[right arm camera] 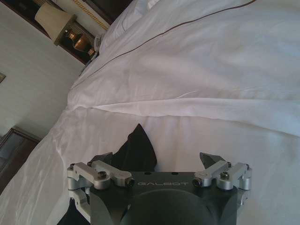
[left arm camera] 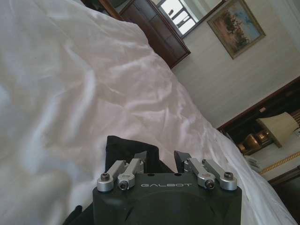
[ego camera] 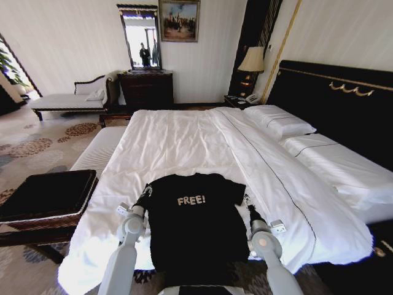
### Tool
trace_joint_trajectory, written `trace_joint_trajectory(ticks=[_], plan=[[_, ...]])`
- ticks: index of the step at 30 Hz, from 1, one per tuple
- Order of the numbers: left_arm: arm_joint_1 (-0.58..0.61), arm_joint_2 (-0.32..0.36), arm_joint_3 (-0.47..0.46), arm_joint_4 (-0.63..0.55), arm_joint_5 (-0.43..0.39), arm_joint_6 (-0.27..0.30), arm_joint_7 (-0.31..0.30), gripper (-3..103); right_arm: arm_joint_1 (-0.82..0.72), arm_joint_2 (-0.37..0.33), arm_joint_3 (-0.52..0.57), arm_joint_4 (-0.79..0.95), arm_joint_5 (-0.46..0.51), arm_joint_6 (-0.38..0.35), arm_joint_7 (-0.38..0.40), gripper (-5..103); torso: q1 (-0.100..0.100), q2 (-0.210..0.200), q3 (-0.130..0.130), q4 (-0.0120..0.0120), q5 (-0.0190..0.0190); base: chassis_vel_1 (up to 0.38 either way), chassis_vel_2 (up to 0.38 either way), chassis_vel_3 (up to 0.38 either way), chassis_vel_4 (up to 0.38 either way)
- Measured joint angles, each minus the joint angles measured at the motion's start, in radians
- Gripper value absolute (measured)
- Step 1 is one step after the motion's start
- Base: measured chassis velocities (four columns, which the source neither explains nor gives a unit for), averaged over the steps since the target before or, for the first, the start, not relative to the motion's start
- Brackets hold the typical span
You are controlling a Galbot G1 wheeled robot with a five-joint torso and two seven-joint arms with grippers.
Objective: Fold the clothes on the bed and place them into the basket.
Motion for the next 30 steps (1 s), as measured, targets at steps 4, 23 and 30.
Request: trace_joint_trajectory(ticks=[4,23,30], plan=[[-0.022,-0.012,0.029,0.002,0.013,0.0,0.005,24,-0.005,0.003,0.002,-0.008,-0.002,0.002,0.0,100,0.0,0.0,0.0,0.0,0.0001,0.0,0.0,0.0,0.0],[0.106,0.037,-0.031,-0.126,-0.094,0.015,0.022,37,0.009,0.016,-0.013,-0.036,-0.023,0.005,-0.001,100,0.0,0.0,0.0,0.0002,-0.0001,0.0,0.0,0.0,0.0],[0.218,0.054,-0.057,-0.165,-0.033,0.06,-0.047,58,0.01,0.02,-0.02,-0.039,-0.031,0.005,-0.001,100,0.0,0.0,0.0,0.0002,-0.0002,0.0,0.0,0.0,0.0]])
